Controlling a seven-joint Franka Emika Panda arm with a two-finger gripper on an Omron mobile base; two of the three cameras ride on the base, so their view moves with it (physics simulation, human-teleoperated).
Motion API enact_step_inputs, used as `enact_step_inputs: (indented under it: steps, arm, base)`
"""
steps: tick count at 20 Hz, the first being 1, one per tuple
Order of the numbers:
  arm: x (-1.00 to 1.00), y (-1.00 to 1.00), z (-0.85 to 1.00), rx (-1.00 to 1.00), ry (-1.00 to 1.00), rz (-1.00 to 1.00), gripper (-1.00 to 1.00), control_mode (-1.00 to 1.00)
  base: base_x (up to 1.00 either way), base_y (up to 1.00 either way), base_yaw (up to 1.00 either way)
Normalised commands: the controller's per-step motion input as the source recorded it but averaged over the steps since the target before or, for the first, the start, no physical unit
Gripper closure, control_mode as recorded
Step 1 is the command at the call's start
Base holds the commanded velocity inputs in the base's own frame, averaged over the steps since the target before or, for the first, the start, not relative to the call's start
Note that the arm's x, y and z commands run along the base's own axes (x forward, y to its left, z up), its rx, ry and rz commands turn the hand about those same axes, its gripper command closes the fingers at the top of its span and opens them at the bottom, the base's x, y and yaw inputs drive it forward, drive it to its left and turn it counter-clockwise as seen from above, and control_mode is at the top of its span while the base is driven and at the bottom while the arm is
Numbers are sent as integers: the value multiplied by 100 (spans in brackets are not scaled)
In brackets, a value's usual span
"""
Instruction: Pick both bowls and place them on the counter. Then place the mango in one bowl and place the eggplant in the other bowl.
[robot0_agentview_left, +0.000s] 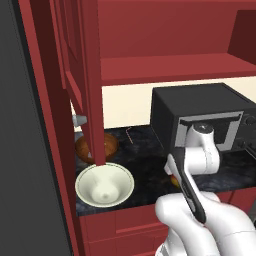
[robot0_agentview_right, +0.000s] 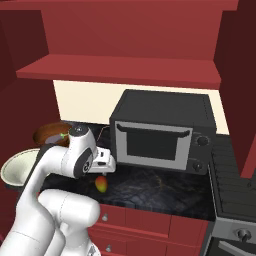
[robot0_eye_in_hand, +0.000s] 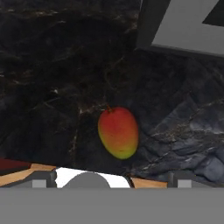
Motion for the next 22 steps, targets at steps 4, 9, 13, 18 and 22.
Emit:
enact_step_inputs:
  steps: [4, 9, 13, 18, 22]
  arm:
    - [29, -1, -40, 0, 1, 4, -100, -100]
    - [4, -9, -32, 0, 3, 2, -100, -100]
    - [0, -1, -43, 0, 9, 0, -100, -100]
    - [0, 0, -45, 1, 6, 0, -100, -100]
    - [0, 8, -46, 3, 7, 0, -100, -100]
  base:
    - [0, 0, 0]
    - [0, 0, 0]
    - [0, 0, 0]
    - [0, 0, 0]
    - [0, 0, 0]
